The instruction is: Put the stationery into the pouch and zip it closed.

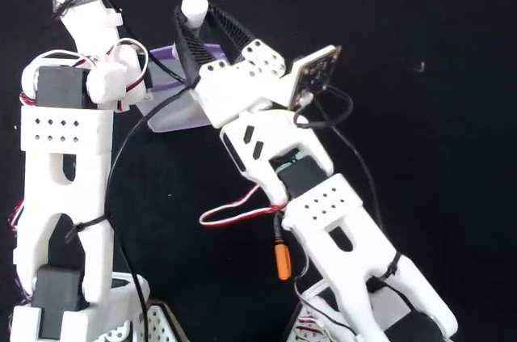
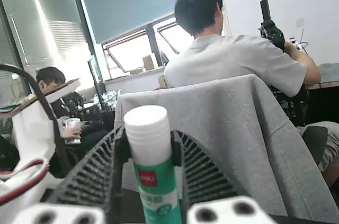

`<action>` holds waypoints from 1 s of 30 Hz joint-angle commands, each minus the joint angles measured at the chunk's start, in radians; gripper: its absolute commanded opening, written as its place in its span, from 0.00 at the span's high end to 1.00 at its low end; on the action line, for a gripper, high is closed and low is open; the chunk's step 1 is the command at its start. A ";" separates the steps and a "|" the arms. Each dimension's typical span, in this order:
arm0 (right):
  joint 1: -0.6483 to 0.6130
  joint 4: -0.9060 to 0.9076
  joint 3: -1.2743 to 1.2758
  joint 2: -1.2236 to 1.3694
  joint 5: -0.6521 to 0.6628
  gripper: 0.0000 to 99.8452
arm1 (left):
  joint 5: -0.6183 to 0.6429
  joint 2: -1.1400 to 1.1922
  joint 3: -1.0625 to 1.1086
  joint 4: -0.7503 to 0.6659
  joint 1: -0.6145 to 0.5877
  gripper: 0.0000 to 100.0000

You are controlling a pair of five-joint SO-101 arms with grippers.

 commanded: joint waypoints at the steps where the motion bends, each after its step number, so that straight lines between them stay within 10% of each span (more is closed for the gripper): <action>1: 0.002 0.003 0.053 0.041 -0.002 0.99 | 0.012 -0.026 0.005 -0.011 -0.004 0.97; 25: -0.032 0.063 0.145 -0.084 0.000 0.99 | 0.011 -0.023 0.007 -0.006 -0.045 0.97; 30: -0.034 0.063 0.134 -0.028 0.000 0.79 | 0.011 -0.026 0.005 -0.008 -0.068 0.97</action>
